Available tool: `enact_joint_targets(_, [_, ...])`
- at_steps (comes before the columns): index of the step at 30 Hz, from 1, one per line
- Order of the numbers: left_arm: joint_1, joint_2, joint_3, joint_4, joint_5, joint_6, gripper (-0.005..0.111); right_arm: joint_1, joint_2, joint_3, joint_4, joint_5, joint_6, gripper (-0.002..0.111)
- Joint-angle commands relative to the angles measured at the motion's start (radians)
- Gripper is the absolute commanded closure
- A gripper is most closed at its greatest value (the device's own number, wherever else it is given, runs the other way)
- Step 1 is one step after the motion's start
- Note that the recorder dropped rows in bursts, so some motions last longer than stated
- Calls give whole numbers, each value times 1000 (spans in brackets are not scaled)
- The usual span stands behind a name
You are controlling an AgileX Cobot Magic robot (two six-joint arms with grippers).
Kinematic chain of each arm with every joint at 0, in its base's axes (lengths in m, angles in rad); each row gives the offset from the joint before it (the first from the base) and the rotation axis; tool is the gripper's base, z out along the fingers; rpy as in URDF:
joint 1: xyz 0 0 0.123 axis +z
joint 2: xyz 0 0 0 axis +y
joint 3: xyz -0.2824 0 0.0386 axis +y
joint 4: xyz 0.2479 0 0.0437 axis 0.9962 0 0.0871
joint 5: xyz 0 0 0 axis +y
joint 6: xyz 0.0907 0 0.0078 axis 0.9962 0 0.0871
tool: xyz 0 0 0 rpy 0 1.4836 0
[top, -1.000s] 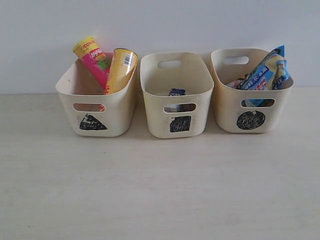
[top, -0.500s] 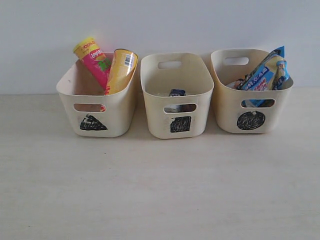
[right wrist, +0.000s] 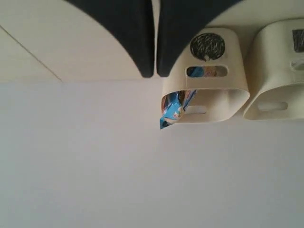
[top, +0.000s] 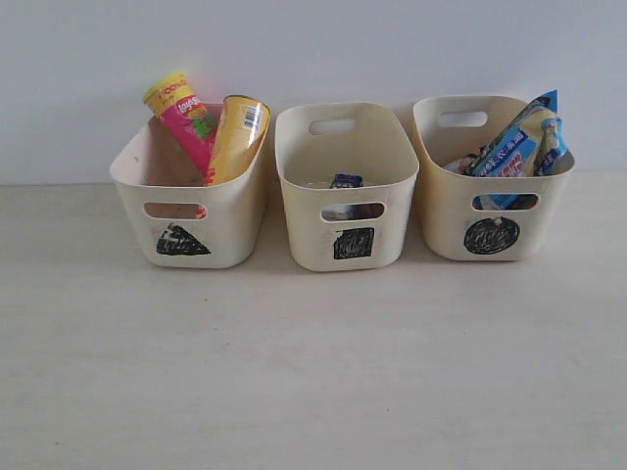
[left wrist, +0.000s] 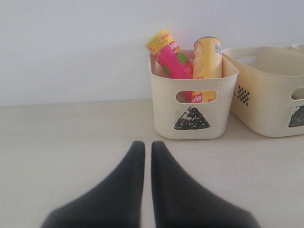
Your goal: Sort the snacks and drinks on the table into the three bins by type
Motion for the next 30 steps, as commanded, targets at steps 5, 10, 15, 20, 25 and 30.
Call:
enact_joint_targets(5, [2,-3,4,-6,4,2,102,-6,-6,5,-197,352,170,108])
enact_joint_targets(10, [2,-3,4,-6,4,2,102,-6,-6,5,-204,364,215,108])
enact_joint_targets(15, [2,-3,4,-6,4,2,102,-6,-6,5,-230,364,254,108])
enact_joint_targets(20, [2,-3,4,-6,4,2,102,-6,-6,5,-275,364,323,108])
enact_joint_targets(25, [2,-3,4,-6,4,2,102,-6,-6,5,-275,364,323,108])
enact_joint_targets(30, [2,-3,4,-6,4,2,102,-6,-6,5,-275,364,323,108])
